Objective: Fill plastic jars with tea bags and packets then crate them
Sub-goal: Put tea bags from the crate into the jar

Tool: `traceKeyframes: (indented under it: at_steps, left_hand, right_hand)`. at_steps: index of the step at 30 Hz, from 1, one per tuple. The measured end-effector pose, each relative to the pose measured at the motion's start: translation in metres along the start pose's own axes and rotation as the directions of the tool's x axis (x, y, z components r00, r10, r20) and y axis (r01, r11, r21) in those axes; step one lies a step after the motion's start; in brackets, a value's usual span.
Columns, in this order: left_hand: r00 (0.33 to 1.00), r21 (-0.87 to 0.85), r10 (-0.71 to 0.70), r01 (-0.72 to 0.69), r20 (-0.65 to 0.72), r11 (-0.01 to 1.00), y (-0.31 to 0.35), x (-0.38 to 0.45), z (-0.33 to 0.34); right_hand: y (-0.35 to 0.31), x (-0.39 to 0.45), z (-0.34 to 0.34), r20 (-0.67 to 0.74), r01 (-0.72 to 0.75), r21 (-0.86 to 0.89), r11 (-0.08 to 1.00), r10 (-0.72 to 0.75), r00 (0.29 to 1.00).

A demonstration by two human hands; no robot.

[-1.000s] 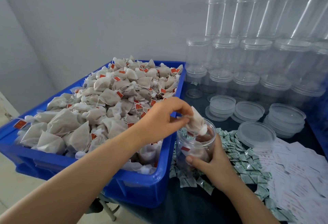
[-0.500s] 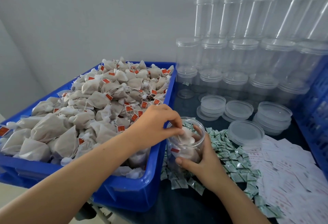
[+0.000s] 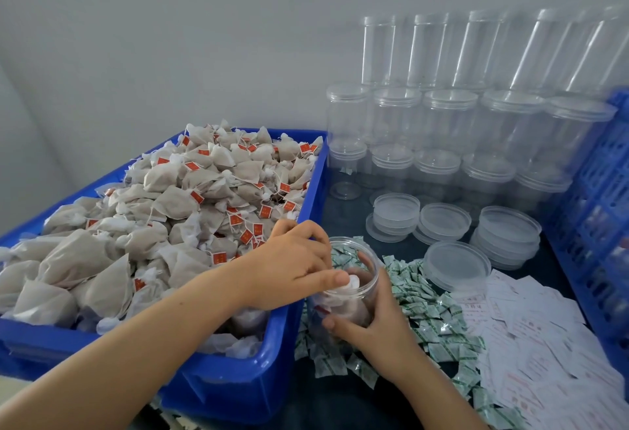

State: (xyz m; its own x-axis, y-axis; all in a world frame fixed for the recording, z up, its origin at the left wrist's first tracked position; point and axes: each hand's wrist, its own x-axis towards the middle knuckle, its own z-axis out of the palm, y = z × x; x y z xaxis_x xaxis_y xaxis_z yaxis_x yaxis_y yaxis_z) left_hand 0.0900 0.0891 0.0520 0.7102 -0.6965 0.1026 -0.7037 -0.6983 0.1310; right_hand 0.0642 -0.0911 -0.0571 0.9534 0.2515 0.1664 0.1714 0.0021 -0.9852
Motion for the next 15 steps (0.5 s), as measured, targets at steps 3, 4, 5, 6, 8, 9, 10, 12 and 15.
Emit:
traceKeyframes:
  at_steps: [3,4,5,6,8,9,10,12,15]
  left_hand:
    - [0.997,0.011,0.022,-0.021,-0.079,1.0,0.002,-0.002,-0.002]
    - [0.988,-0.007,0.021,-0.022,-0.155,1.0,0.002,-0.003,-0.003]
    - [0.969,-0.039,0.005,-0.015,-0.246,0.999,0.001,-0.004,-0.004]
    - [0.941,-0.093,-0.028,-0.004,-0.337,0.996,0.001,-0.004,-0.004]
    - [0.898,-0.223,-0.139,0.047,-0.418,0.974,0.0,0.0,-0.008]
    - [0.904,-0.238,-0.184,0.095,-0.386,0.967,0.0,0.004,-0.011]
    - [0.927,-0.198,-0.212,0.155,-0.309,0.968,-0.001,0.009,-0.013]
    - [0.963,-0.051,-0.259,0.255,-0.082,0.966,-0.004,0.023,-0.016]
    - [0.953,0.178,-0.269,0.243,0.139,0.954,0.004,0.049,-0.013]
  right_hand:
    - [0.0,0.0,-0.001,-0.012,0.012,0.005,1.0,-0.012,1.0]
    - [-0.001,-0.001,-0.001,-0.022,0.024,0.009,1.0,-0.024,0.999]
    - [-0.003,-0.001,-0.002,-0.036,0.041,0.002,0.999,-0.041,0.998]
    - [-0.005,-0.001,-0.004,-0.055,0.061,-0.013,0.998,-0.061,0.997]
    - [-0.012,-0.001,-0.011,-0.092,0.089,-0.035,0.995,-0.092,0.992]
    - [-0.017,-0.003,-0.017,-0.111,0.09,-0.036,0.995,-0.093,0.99]
    - [-0.021,-0.004,-0.023,-0.13,0.083,-0.034,0.996,-0.087,0.988]
    - [-0.028,-0.009,-0.036,-0.161,0.072,-0.026,0.997,-0.075,0.984]
    - [-0.034,-0.019,-0.057,-0.208,0.067,-0.044,0.997,-0.075,0.975]
